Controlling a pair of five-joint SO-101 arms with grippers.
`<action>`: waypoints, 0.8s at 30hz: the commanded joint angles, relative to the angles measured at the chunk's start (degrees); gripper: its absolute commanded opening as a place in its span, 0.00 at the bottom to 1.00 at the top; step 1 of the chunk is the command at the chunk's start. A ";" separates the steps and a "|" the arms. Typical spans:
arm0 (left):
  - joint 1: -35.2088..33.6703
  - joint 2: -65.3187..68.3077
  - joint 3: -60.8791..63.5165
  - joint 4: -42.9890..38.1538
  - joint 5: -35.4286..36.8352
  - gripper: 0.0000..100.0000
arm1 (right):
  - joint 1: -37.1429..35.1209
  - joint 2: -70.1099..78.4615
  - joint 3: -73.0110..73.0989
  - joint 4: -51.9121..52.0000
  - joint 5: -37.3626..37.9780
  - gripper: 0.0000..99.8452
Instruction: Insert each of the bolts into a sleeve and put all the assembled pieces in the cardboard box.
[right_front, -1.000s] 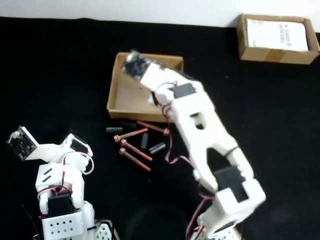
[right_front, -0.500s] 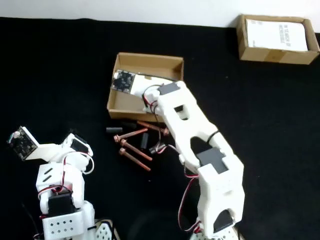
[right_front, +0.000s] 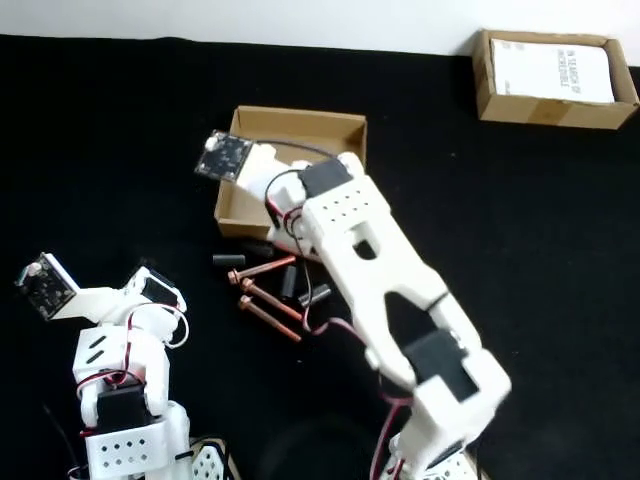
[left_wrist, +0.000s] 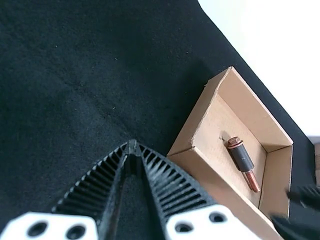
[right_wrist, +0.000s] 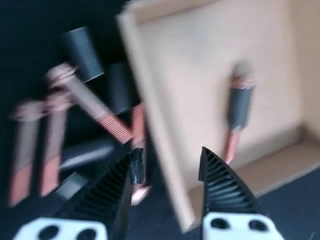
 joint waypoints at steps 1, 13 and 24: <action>0.75 -0.22 1.01 -1.14 0.26 0.01 | -2.59 -7.25 -2.51 15.16 -1.05 0.15; 0.66 -0.31 1.01 -0.97 0.26 0.01 | -0.92 -0.66 5.23 17.45 11.16 0.15; -0.57 -0.40 1.01 -1.14 0.26 0.01 | -0.40 10.51 5.76 7.43 11.60 0.15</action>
